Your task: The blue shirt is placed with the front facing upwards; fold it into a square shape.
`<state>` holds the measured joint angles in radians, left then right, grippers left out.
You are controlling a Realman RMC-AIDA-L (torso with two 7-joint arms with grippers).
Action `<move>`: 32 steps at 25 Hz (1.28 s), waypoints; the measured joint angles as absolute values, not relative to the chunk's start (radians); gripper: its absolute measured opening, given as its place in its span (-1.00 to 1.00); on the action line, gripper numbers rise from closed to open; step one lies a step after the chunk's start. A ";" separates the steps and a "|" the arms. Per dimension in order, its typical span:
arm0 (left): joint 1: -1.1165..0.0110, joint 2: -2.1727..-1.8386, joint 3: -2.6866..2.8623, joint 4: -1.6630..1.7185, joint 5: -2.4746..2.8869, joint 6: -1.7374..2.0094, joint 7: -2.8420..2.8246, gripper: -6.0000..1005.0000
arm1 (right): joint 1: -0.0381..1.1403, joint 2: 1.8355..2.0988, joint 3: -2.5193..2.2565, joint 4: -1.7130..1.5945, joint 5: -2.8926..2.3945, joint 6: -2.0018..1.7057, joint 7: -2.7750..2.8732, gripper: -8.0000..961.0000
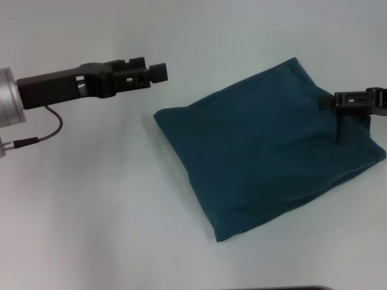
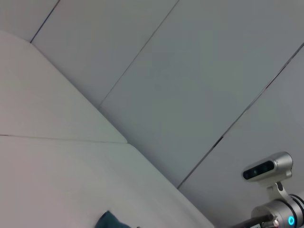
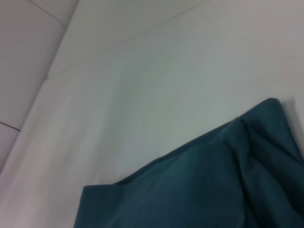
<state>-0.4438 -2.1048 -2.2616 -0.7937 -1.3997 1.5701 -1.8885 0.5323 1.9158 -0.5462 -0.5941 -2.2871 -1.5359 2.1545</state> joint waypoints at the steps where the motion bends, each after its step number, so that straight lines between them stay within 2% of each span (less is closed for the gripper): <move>1: -0.441 -2.102 -2.260 -0.793 -1.399 1.571 -1.887 0.93 | 0.534 1.917 -0.552 -0.591 -2.287 -1.528 2.156 0.93; 8: -0.436 -2.085 -2.259 -0.759 -1.395 1.573 -1.876 0.93 | 0.541 1.924 -0.582 -0.580 -2.287 -1.492 2.157 0.93; 23: -0.444 -2.095 -2.257 -0.745 -1.384 1.565 -1.872 0.92 | 0.545 1.928 -0.582 -0.571 -2.290 -1.449 2.144 0.93; 32: -0.440 -2.068 -2.263 -0.723 -1.359 1.574 -1.858 0.92 | 0.549 1.949 -0.597 -0.569 -2.289 -1.450 2.127 0.91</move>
<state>-0.4402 -2.0684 -2.2626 -0.7229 -1.3591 1.5739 -1.8578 0.5486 1.9493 -0.5973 -0.5691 -2.2895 -1.4498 2.1266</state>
